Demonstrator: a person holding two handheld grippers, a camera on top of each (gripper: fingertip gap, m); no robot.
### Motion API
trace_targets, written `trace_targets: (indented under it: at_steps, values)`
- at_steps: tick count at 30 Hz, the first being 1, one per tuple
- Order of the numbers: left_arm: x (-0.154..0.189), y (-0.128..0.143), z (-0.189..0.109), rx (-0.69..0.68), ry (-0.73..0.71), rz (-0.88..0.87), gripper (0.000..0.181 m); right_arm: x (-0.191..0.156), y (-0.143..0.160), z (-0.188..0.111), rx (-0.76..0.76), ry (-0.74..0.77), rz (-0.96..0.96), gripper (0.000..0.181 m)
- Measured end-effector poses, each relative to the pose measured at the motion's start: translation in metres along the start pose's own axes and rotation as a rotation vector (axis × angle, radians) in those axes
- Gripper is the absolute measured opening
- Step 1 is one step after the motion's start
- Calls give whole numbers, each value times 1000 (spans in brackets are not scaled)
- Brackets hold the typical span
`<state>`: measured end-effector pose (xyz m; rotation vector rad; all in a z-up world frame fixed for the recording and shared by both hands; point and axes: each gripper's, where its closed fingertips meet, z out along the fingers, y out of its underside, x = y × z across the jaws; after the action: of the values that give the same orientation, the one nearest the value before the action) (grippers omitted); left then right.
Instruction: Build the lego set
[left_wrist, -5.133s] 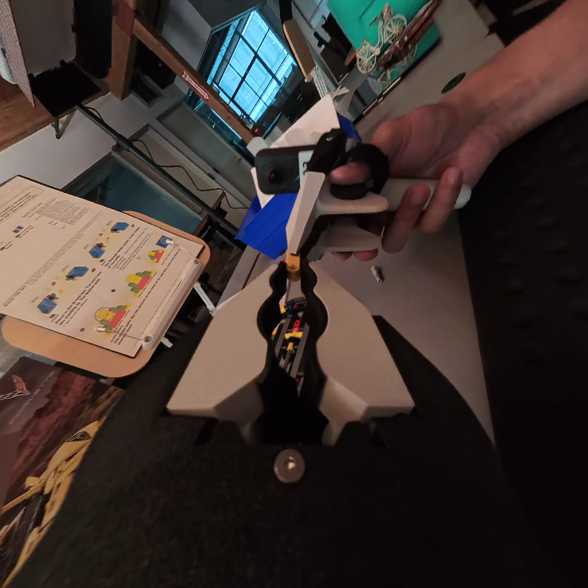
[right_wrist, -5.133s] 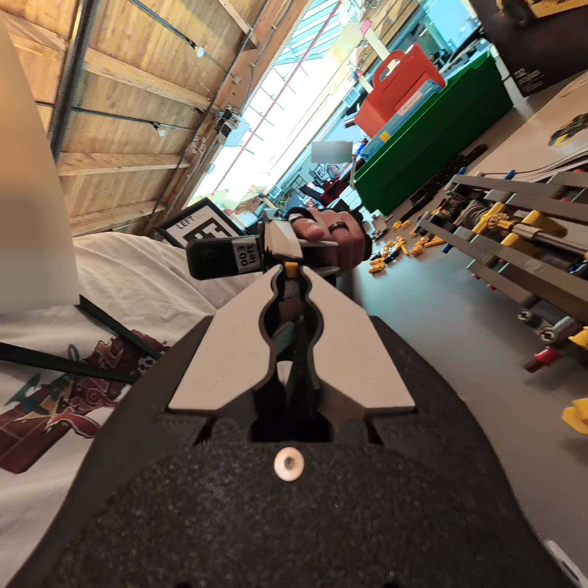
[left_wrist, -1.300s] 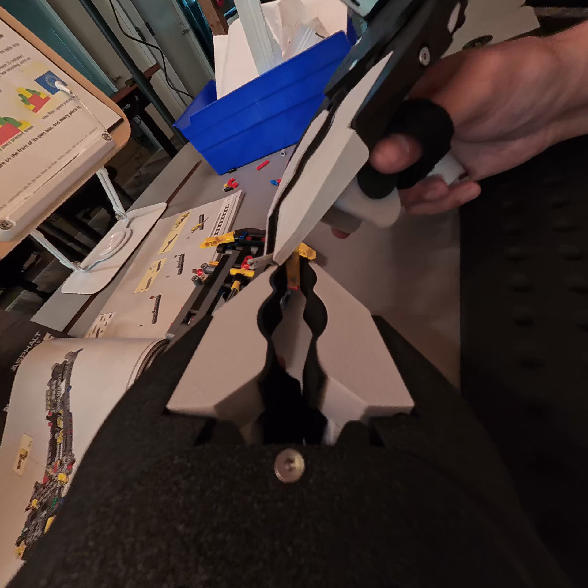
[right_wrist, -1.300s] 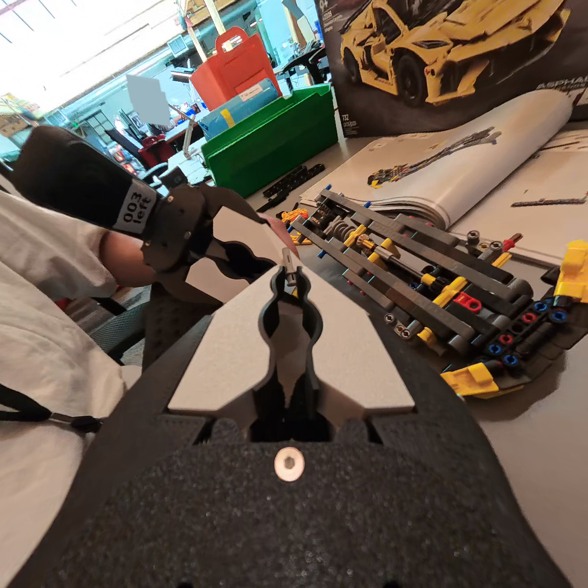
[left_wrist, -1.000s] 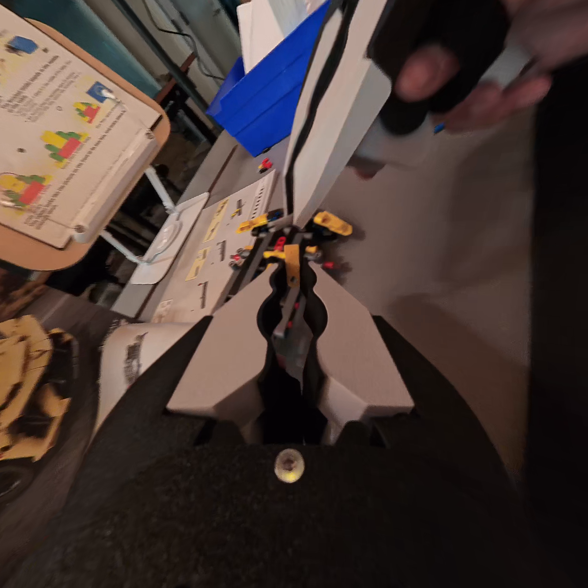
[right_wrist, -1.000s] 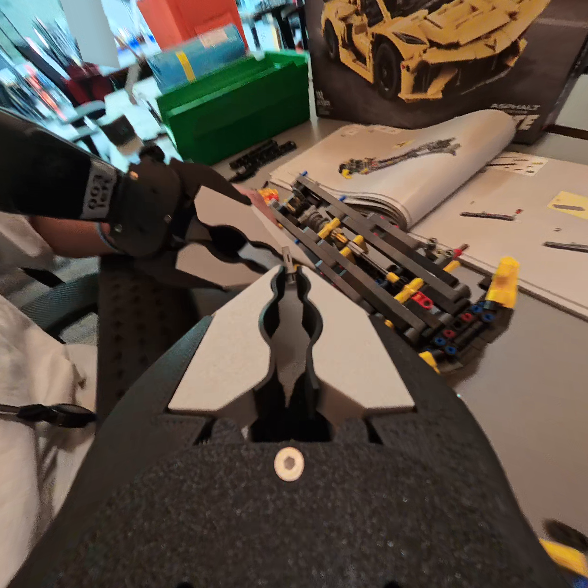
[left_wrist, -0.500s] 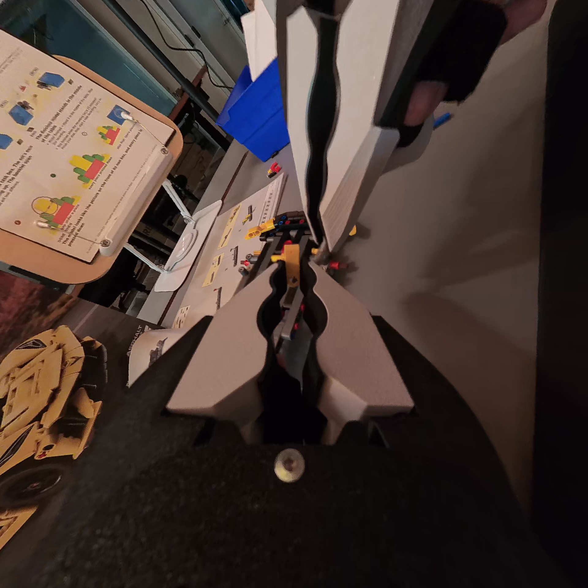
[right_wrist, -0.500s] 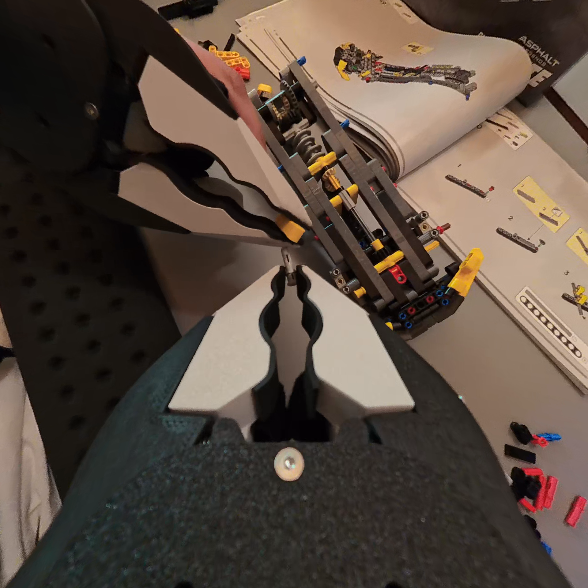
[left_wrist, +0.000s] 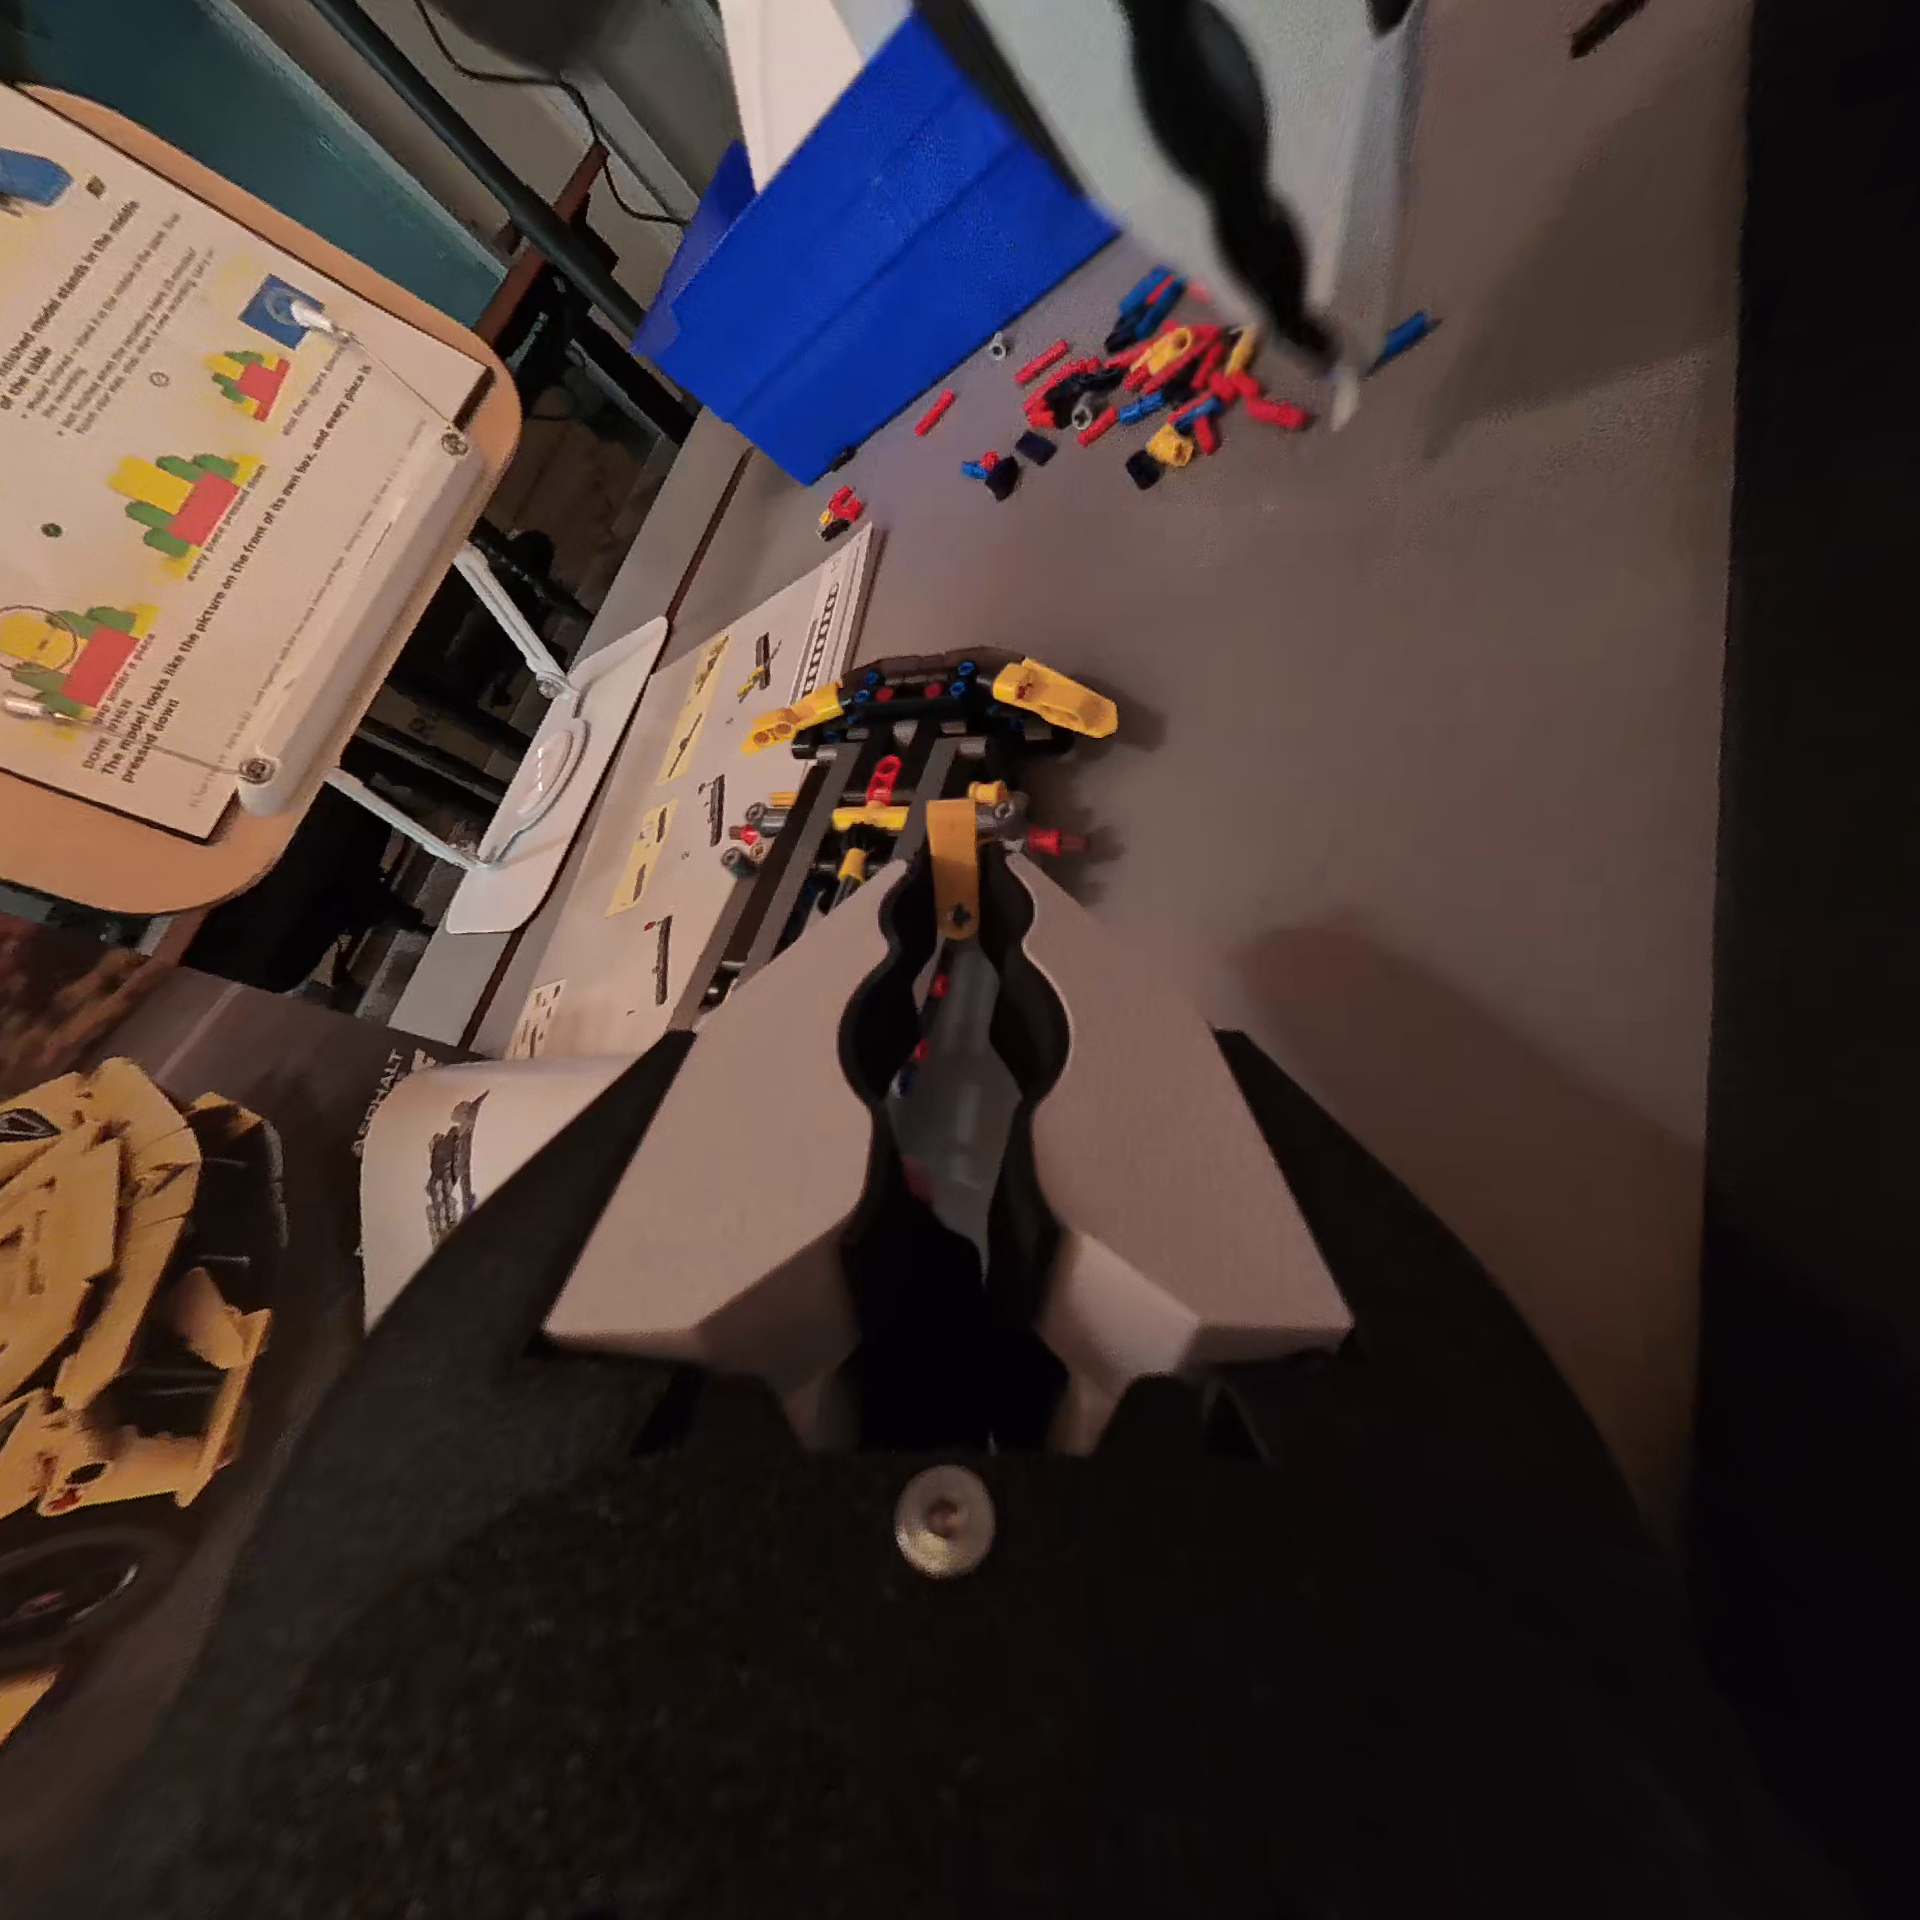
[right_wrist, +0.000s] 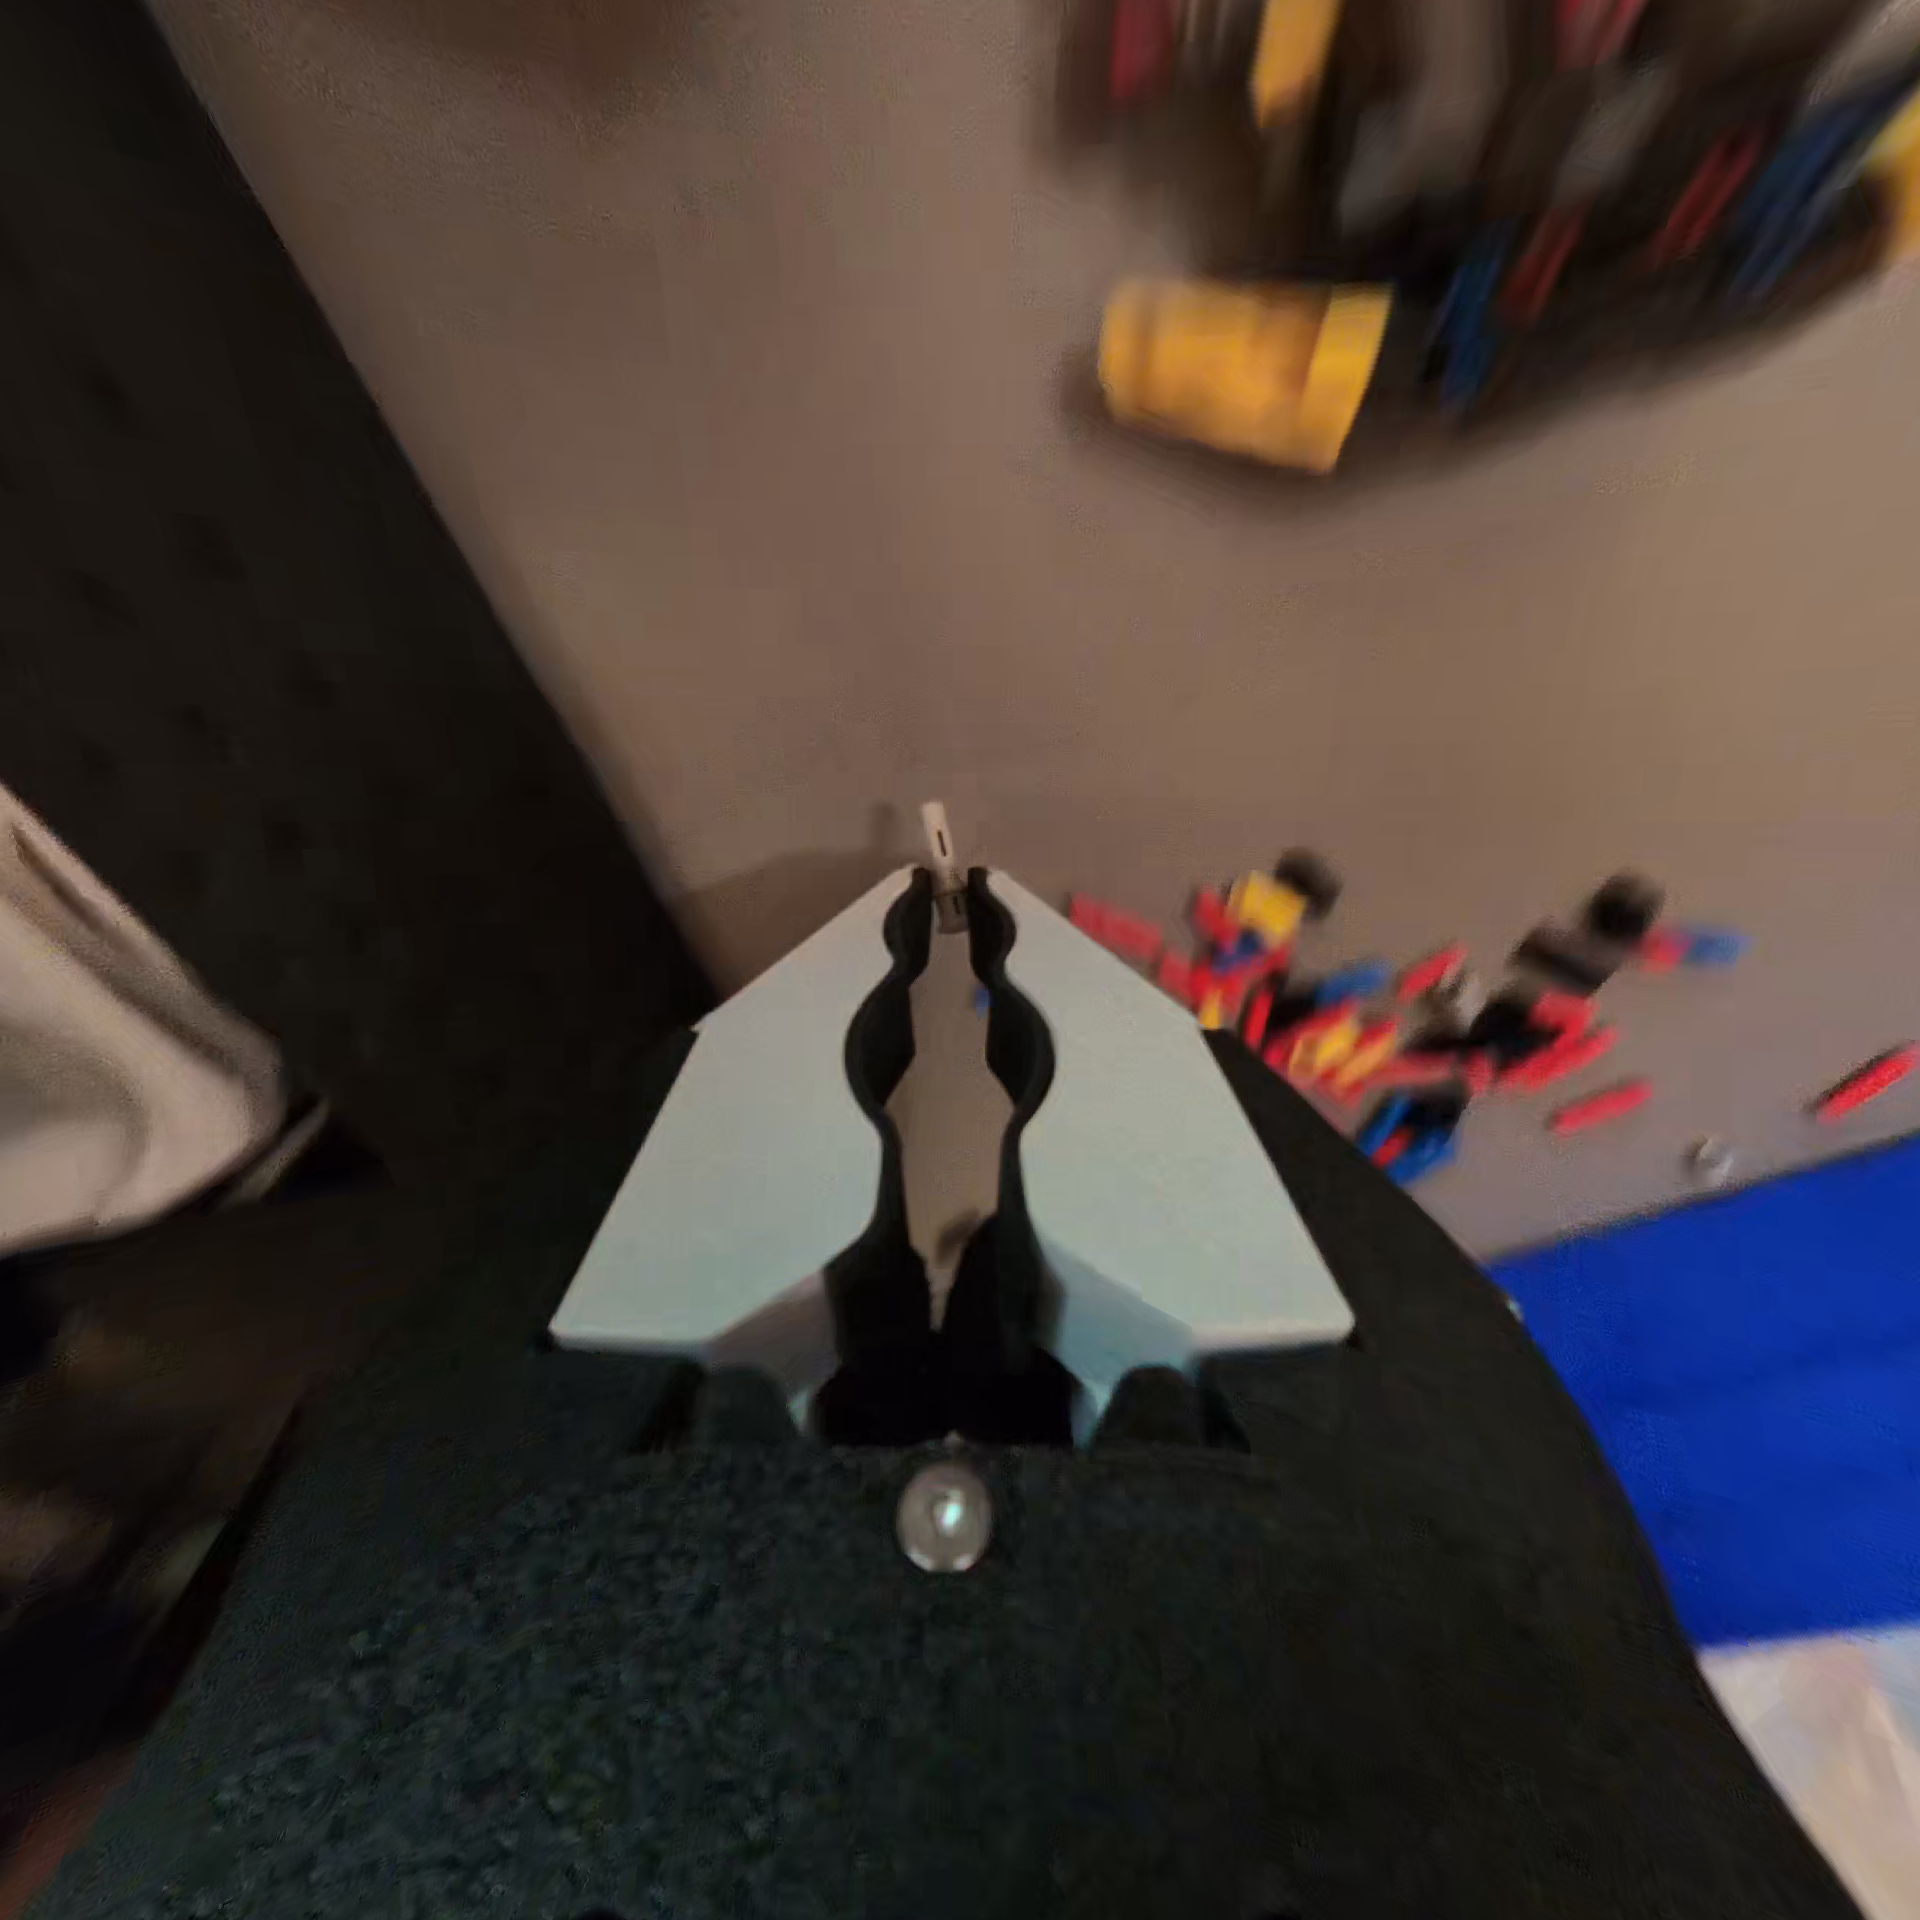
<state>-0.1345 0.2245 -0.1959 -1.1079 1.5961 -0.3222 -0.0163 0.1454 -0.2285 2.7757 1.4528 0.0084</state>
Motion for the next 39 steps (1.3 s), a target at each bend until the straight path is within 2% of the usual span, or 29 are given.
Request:
trace_targets:
  at_steps: [3, 6, 8, 16, 39]
  values:
    - [-6, 0, -2, -2, -23, -9, 6, 7, 83, -4, -414, -82, 114, 6]
    - [-7, -2, -4, 3, -28, 4, 5, 5, 131, -9, -638, -150, 280, 5]
    - [-5, -2, -5, -2, -34, 30, 6, 12, 152, -8, -739, -113, 324, 5]
    - [1, -2, -4, -10, -21, 53, 6, 24, 170, 7, -817, -45, 381, 5]
    - [2, 1, -3, -26, -17, 66, 6, 34, 174, 12, -824, 28, 421, 9]
